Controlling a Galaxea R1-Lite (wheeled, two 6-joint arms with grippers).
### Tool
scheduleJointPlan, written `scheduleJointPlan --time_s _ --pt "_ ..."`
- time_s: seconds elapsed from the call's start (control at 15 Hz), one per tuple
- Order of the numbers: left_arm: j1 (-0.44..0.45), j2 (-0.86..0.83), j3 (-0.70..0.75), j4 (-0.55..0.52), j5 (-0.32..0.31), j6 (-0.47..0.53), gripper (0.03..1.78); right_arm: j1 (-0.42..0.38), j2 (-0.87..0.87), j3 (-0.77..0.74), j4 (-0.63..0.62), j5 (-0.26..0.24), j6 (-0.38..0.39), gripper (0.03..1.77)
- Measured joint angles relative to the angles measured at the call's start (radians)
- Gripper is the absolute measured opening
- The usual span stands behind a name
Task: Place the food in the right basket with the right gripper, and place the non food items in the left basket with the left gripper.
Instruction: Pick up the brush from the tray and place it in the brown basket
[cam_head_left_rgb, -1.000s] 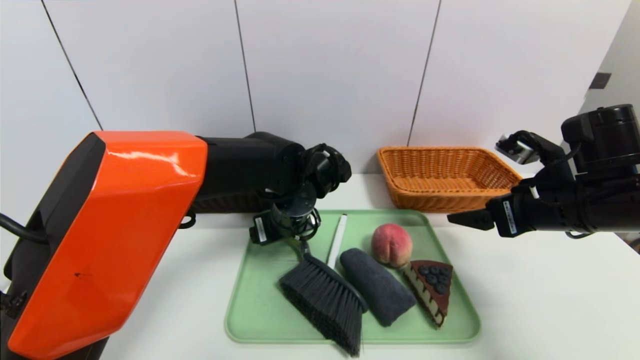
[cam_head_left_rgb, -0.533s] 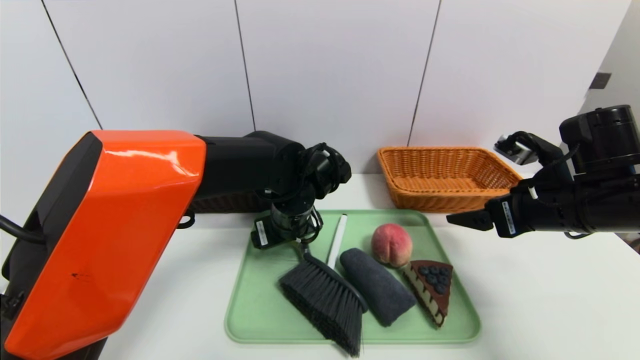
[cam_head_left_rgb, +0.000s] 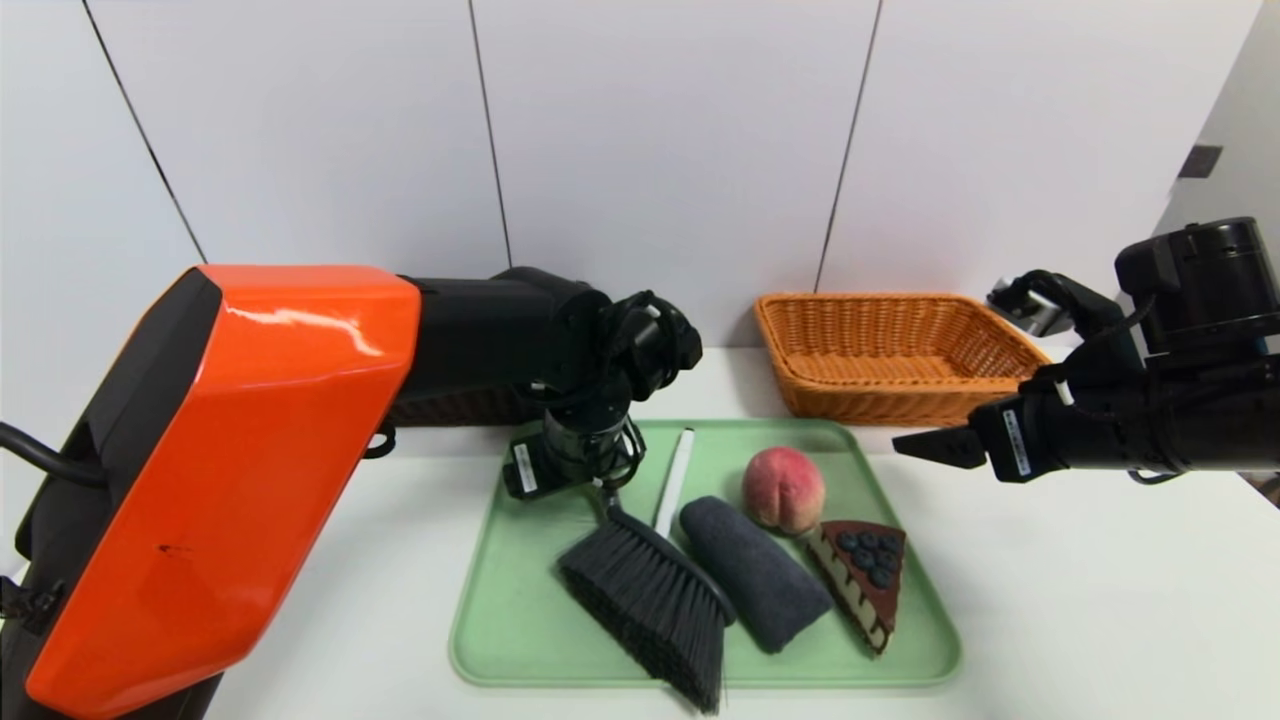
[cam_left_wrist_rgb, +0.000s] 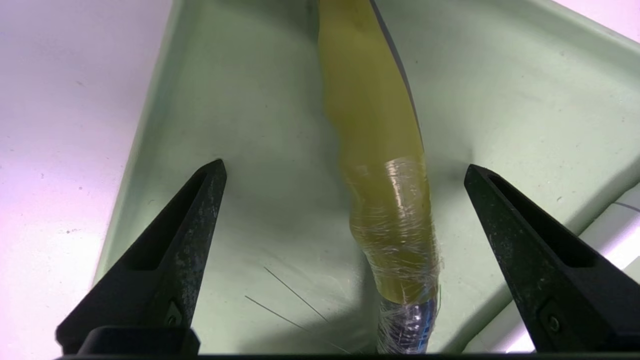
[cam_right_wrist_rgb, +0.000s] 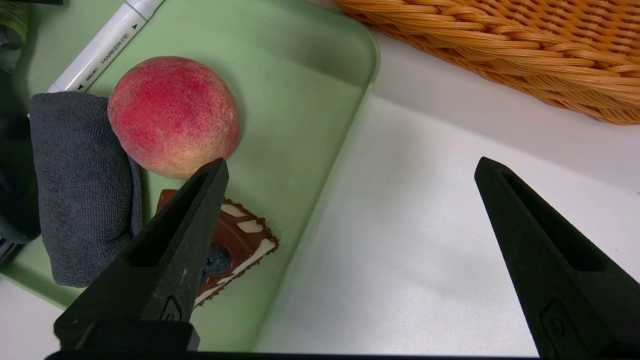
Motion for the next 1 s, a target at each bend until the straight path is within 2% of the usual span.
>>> scheduleJointPlan --time_s 0.2,0.4,0.53,0.8,1.0 --pt "0.000 0.003 0.000 0.000 0.000 0.002 1.14 0.001 -0.001 0.001 0.000 0.000 0.000 1.70" --pt "0.000 0.011 -0.001 0.002 0.002 0.006 0.81 0.001 -0.002 0.001 0.000 0.000 -0.001 1.70" --pt "0.000 0.016 -0.001 0.002 0.001 0.006 0.52 0.002 -0.003 0.005 0.000 0.000 -0.001 1.70" --pt "0.000 0.012 0.000 0.010 0.000 0.003 0.51 0.002 -0.007 0.009 0.000 0.001 0.000 1.70" --pt "-0.001 -0.017 0.002 0.055 -0.005 0.002 0.51 0.001 -0.007 0.011 0.000 0.001 0.000 1.70"
